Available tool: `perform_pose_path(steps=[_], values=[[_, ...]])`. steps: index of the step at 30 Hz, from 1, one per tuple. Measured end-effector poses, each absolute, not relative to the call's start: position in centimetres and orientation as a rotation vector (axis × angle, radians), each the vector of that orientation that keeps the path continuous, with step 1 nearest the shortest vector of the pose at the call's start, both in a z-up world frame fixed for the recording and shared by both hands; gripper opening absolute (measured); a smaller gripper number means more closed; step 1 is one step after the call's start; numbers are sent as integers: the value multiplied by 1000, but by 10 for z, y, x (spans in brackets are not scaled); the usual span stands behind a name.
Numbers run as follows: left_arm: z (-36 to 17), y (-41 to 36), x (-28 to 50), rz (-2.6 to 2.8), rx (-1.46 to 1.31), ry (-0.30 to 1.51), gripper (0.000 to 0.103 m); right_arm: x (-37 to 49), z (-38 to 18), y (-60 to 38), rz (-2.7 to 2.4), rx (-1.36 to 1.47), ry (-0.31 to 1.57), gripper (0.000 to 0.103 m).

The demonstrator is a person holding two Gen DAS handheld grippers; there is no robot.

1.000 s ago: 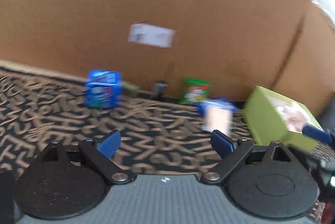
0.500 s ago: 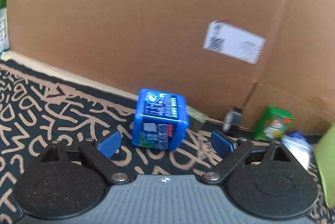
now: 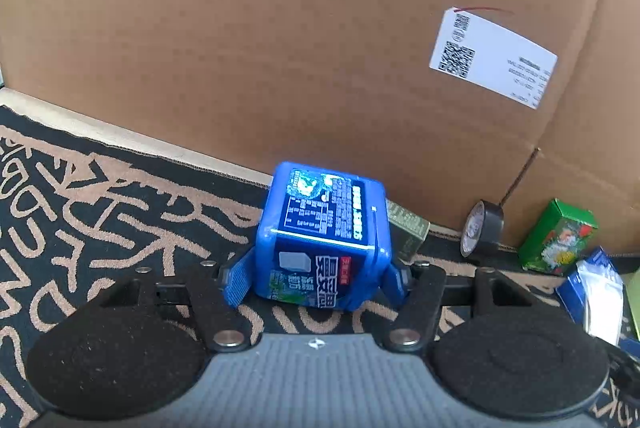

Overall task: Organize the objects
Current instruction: 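Grasp the blue cube box with the left tool while the right tool grasps the cotton swab bag, then carry the blue cube box and swab bag into the shoebox and open both tools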

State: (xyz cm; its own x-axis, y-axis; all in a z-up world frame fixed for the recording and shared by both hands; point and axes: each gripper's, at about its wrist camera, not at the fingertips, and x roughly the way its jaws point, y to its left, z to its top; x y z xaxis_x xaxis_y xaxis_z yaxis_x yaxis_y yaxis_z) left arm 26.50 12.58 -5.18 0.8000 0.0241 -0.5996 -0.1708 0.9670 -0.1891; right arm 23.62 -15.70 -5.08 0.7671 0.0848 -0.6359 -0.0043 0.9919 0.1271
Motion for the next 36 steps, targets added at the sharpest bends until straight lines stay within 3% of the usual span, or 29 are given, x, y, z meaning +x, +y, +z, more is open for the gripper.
perform_pose_path(steps=[1, 4, 18, 20, 25, 26, 32, 36], values=[[-51, 125, 263, 95, -230, 642, 65, 239, -54, -159, 63, 134, 712, 49], [-47, 120, 248, 45, -209, 654, 65, 232, -51, -164, 90, 137, 707, 31], [-42, 52, 109, -289, -101, 724, 65, 93, -35, -201, 241, 81, 735, 29], [-44, 46, 101, -299, -80, 708, 65, 84, -37, -205, 224, 79, 740, 32], [-45, 36, 108, -251, -56, 701, 70, 73, -39, -209, 200, 94, 723, 57], [-43, 36, 109, -244, -63, 705, 70, 72, -39, -208, 195, 87, 715, 58], [-41, 32, 113, -257, -31, 710, 64, 74, -43, -201, 205, 40, 701, 57], [-42, 29, 116, -242, -7, 710, 64, 76, -46, -203, 219, 36, 714, 46]])
